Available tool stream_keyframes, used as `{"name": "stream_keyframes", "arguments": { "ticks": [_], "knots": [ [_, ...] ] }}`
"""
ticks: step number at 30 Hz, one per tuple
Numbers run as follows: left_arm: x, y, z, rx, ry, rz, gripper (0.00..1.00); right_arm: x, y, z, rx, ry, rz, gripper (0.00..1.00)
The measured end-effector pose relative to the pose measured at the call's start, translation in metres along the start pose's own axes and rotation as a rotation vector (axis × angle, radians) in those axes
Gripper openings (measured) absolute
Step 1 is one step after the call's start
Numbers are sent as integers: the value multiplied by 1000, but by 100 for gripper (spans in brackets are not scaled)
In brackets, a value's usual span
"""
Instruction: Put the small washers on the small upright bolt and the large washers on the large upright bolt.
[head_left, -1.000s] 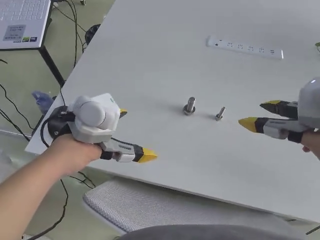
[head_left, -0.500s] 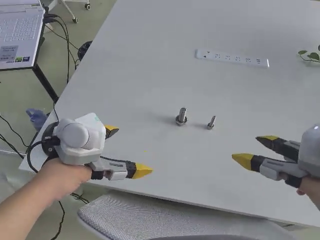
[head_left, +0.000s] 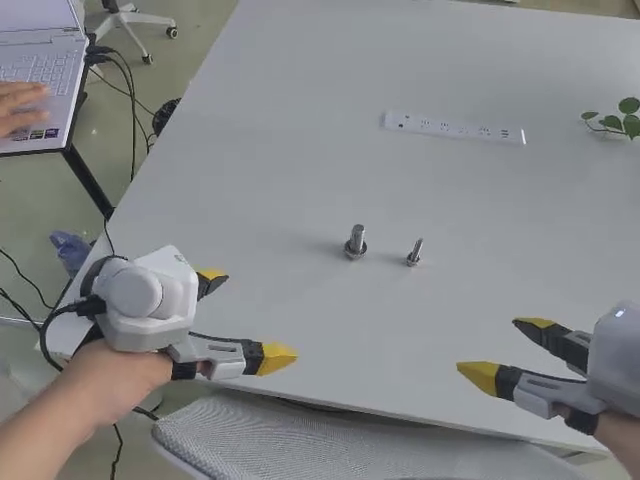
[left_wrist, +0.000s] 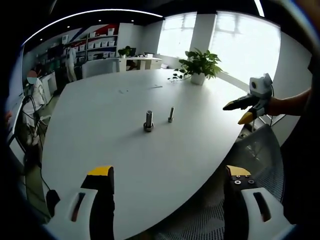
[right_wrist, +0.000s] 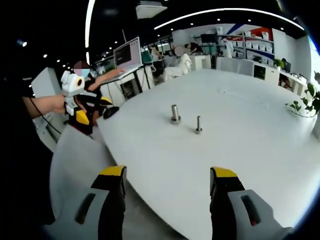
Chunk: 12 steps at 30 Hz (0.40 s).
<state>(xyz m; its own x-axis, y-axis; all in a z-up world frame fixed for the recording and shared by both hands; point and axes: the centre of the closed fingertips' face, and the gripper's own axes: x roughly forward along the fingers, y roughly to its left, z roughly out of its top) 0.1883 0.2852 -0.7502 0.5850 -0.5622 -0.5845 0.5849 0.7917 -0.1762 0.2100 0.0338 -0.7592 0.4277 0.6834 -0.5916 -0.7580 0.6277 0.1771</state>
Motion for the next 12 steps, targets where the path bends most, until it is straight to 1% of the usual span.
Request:
{"name": "stream_keyframes", "arguments": {
  "ticks": [2,4,6,8,9,10,12],
  "knots": [
    [0,-2,0,-1,0,-1,91,-1,1,0,-15,-1,-7,72],
    [0,-4,0,-3,2,-2,91,-2,0,-1,-15,-2,-10,73],
    [-1,-4,0,-6,4,3,91,-2,-5,-2,-9,-12,-21,73],
    [-1,-4,-3,-6,11,6,91,0,-3,-5,2,-5,-7,74],
    [-1,-3,-5,0,18,9,91,0,-2,-5,-4,-1,-9,73],
    [-1,-3,-6,0,23,9,91,0,-2,-5,-29,1,-16,73],
    [-1,-3,-8,-1,25,9,92,1,1,-8,-29,13,1,73]
  ]
}}
